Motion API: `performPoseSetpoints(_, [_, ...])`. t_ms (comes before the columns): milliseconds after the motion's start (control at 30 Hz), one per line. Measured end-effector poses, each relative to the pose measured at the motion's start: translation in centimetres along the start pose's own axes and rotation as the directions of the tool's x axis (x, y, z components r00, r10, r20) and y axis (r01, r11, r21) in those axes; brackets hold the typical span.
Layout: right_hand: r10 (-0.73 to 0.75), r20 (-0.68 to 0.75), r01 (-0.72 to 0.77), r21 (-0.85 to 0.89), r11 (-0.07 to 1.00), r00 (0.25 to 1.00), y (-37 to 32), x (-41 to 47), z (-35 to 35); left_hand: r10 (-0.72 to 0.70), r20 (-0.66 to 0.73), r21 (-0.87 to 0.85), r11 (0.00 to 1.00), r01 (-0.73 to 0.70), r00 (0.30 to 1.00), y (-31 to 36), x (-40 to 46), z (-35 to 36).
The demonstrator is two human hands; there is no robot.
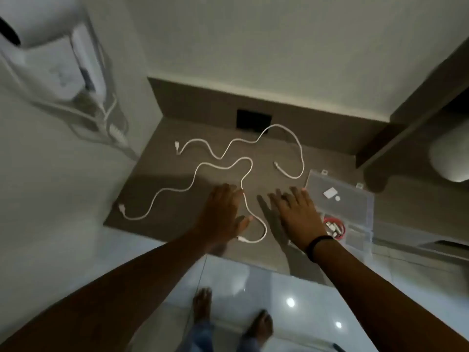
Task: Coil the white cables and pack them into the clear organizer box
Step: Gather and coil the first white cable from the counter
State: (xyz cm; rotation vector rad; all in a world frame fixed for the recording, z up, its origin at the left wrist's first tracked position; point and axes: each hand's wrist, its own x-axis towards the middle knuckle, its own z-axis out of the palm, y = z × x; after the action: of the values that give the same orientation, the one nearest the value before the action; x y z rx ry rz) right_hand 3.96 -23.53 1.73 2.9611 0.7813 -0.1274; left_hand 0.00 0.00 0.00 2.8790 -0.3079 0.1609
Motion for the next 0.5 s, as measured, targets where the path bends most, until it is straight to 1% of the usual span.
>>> performPoseSetpoints(33, [-0.051, 0.018, 0.051, 0.014, 0.999, 0.999, -0.7, -0.2, 1.1, 0.026, 0.044, -0.008, 1.000, -0.026, 0.999, 0.2, -1.0, 1.3])
performPoseSetpoints(100, [-0.157, 0.005, 0.156, 0.015, 0.988, 0.988, -1.8, -0.4, 2.9, 0.055, 0.088, -0.041, 0.998, -0.051, 0.995, 0.7, -2.7, 3.7])
performPoseSetpoints(133, [-0.177, 0.036, 0.177, 0.003, 0.984, 0.983, -2.4, -0.8, 3.4, 0.065, 0.101, -0.051, 0.997, -0.060, 0.993, 1.0, -3.3, 4.5])
performPoseSetpoints(200, [-0.178, 0.066, 0.179, -0.022, 0.984, 0.982, -2.7, -0.6, 4.8, 0.105, 0.123, -0.027, 0.994, -0.103, 0.987, 1.4, -4.1, 6.3])
performPoseSetpoints(267, [-0.161, 0.083, 0.160, 0.011, 0.987, 0.984, -2.8, 0.0, 5.3, 0.141, 0.144, 0.047, 0.988, -0.149, 0.980, 1.8, -4.1, 7.5])
performPoseSetpoints(333, [-0.187, 0.060, 0.185, 0.044, 0.982, 0.981, -3.3, 0.2, 5.5, 0.098, 0.176, 0.086, 0.990, -0.114, 0.979, 2.5, -4.0, 8.0])
performPoseSetpoints(400, [-0.207, -0.004, 0.206, 0.101, 0.973, 0.978, -3.6, 0.5, 5.4, 0.062, 0.176, 0.106, 0.991, -0.082, 0.982, 2.9, -3.9, 8.4])
performPoseSetpoints(467, [-0.174, -0.053, 0.180, 0.171, 0.969, 0.983, -3.4, 0.7, 4.9, 0.039, 0.145, 0.058, 0.997, -0.047, 0.989, 3.1, -3.9, 8.5])
performPoseSetpoints(500, [-0.158, -0.076, 0.170, 0.199, 0.965, 0.985, -3.3, 0.9, 4.5, -0.002, 0.117, -0.023, 1.000, 0.004, 0.993, 3.2, -3.8, 8.1])
